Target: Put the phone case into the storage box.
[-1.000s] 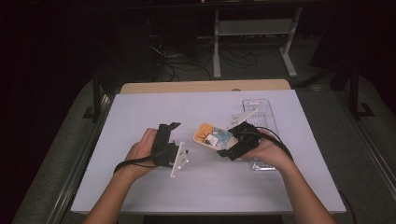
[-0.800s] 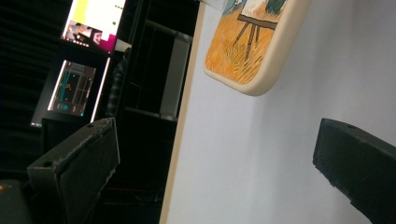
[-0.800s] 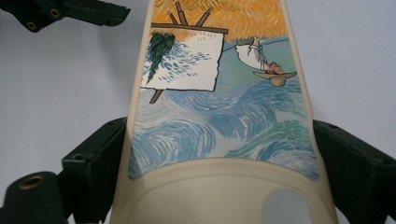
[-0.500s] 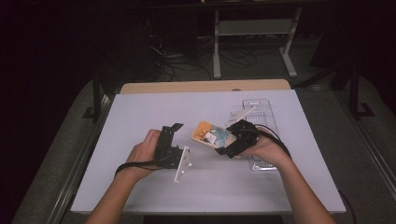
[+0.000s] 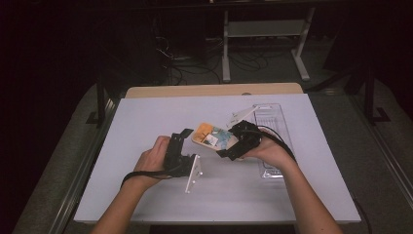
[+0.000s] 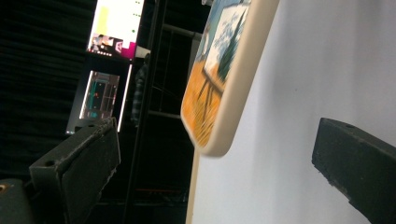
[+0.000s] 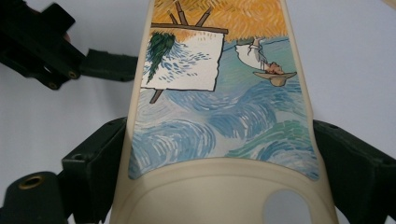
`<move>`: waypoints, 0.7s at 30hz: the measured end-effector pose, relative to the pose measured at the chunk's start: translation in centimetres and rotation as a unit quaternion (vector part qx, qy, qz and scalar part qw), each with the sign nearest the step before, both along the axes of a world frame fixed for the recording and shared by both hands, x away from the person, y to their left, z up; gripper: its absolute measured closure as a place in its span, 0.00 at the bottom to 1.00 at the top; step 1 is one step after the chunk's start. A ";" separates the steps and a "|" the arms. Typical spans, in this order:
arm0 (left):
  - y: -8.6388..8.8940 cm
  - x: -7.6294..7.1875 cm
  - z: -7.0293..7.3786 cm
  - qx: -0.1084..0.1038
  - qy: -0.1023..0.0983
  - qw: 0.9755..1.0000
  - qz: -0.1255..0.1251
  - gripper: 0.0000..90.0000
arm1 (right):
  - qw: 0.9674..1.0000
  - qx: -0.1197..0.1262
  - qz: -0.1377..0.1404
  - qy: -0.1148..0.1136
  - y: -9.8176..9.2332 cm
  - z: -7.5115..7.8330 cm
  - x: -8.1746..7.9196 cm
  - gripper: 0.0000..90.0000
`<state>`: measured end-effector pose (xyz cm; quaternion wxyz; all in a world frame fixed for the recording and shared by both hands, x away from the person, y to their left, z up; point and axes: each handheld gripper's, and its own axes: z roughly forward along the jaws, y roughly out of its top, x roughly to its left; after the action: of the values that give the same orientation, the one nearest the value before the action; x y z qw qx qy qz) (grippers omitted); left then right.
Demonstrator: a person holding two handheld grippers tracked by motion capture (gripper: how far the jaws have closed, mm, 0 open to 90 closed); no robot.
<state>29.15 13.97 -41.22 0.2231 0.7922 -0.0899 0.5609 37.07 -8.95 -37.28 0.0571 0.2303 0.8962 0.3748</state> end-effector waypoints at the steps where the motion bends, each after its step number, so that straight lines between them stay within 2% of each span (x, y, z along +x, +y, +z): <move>1: 0.0 0.0 0.0 0.003 0.000 1.000 -0.001 0.01 | 1.000 0.003 0.002 0.001 0.1 0.0 0.1 0.11; 3: -0.1 -0.1 -0.1 0.004 -0.022 1.000 -0.005 0.06 | 1.000 0.005 0.003 0.002 0.5 0.0 0.1 0.11; 8: -0.3 -0.1 -0.4 0.010 -0.030 0.999 -0.004 0.06 | 1.000 0.005 0.009 0.003 0.9 -0.1 -0.1 0.11; 12: -0.7 -0.4 -0.9 0.021 -0.054 0.998 -0.006 0.09 | 1.000 0.005 0.012 0.004 1.1 -0.1 -0.4 0.11; 13: -0.8 -0.4 -0.9 0.022 -0.058 0.998 -0.008 0.11 | 1.000 0.003 0.022 -0.010 1.1 -0.2 -0.3 0.11; 17: -1.2 -0.7 -1.3 0.024 -0.073 0.997 -0.017 0.15 | 0.999 0.002 0.029 -0.016 1.2 -0.1 -0.6 0.11; 20: -1.4 -0.8 -1.5 0.027 -0.077 0.996 -0.022 0.16 | 1.000 0.003 0.026 -0.010 1.3 0.0 -0.8 0.11; 21: -1.4 -0.8 -1.6 0.027 -0.081 0.996 -0.022 0.17 | 1.000 0.006 0.020 -0.002 1.4 0.1 -0.9 0.11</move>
<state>28.30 12.54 -42.79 0.2060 0.7479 -0.1406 0.6152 36.13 -7.56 -37.19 0.0496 0.2117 0.8983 0.3818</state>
